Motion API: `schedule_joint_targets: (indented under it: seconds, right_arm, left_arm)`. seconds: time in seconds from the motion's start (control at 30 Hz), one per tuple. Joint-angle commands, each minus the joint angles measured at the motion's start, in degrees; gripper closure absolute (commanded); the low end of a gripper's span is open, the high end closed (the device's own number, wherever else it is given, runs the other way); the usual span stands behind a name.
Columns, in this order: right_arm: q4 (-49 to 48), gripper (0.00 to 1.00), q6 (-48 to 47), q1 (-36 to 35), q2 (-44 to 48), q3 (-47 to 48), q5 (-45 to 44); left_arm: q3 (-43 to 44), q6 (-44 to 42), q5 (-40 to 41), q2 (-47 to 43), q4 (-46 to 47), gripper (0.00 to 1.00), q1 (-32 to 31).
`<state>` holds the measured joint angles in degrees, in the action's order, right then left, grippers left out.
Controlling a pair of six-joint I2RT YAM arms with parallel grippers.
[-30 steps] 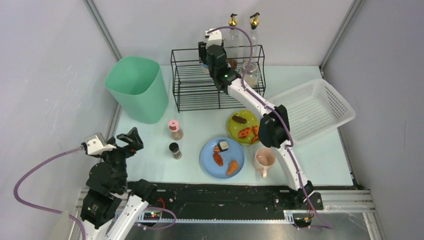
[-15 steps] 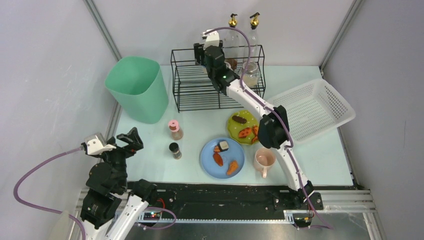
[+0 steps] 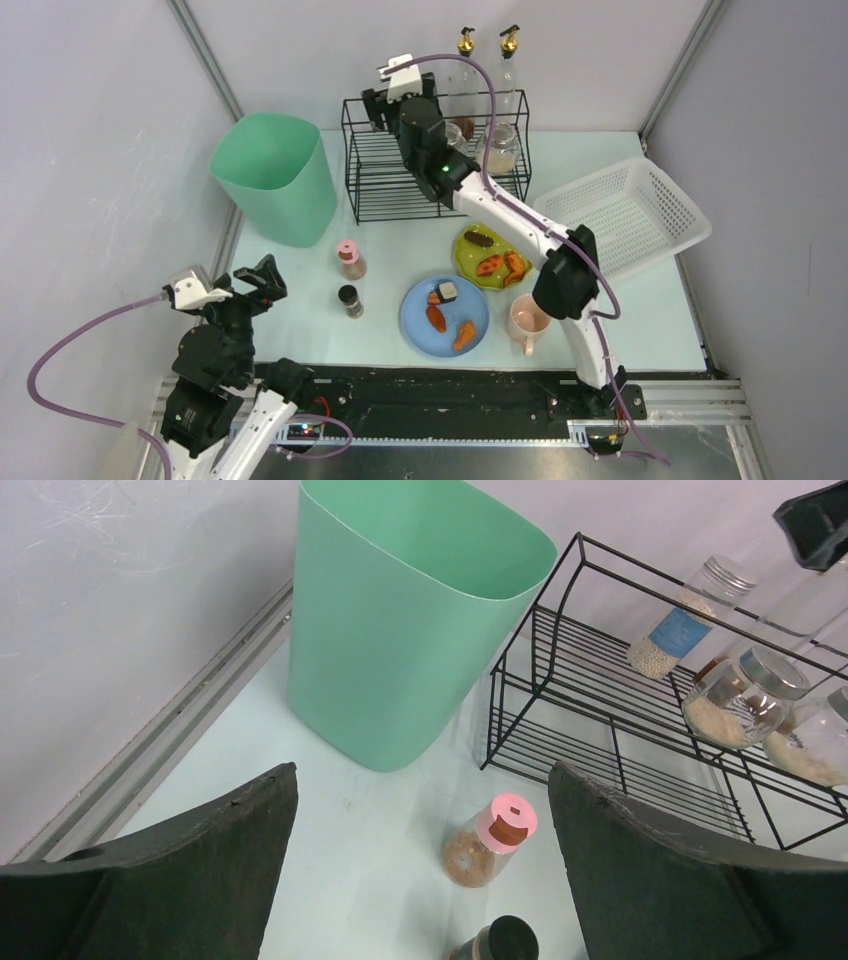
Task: Clear the kitchen counter
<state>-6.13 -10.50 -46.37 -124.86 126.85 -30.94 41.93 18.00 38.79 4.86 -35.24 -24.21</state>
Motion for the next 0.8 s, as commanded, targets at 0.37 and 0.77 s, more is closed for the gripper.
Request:
schedule_joint_targets:
  seconds: [0.37, 0.77]
  right_arm:
    - [8.96, 0.11, 7.83, -10.29, 23.11, -21.67, 6.02]
    - [17.40, 0.09, 19.25, -13.84, 24.83, -33.48, 15.10]
  left_arm:
    - [-0.29, 0.11, 0.18, 0.19, 1.44, 0.02, 0.45]
    - [-0.33, -0.15, -0.02, 0.94, 1.43, 0.02, 0.45]
